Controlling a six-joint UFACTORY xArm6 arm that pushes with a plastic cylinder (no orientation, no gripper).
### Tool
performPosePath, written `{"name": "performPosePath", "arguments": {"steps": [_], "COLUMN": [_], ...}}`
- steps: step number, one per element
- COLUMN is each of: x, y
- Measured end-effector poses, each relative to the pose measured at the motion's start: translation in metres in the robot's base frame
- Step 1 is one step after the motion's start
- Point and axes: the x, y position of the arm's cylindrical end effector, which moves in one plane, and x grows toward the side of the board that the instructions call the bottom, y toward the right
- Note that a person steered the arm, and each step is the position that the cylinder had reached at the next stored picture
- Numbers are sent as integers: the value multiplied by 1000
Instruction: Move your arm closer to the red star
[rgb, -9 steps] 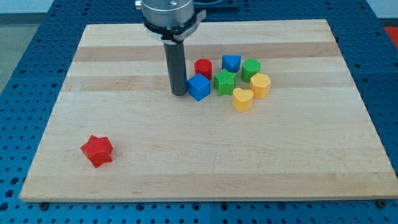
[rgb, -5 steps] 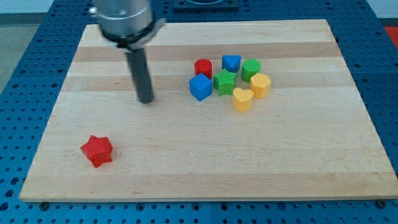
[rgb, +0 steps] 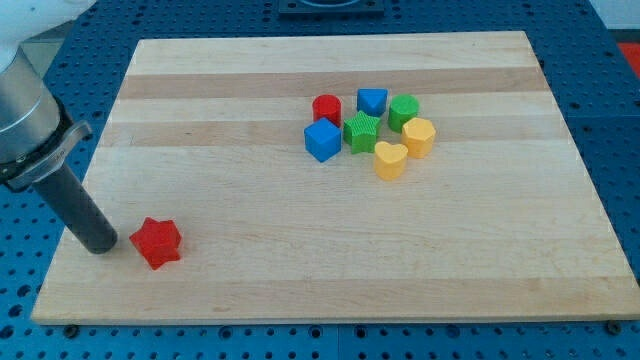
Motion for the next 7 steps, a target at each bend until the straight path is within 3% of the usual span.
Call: {"name": "performPosePath", "arguments": {"steps": [5, 7], "x": [13, 11], "y": [-12, 12]}}
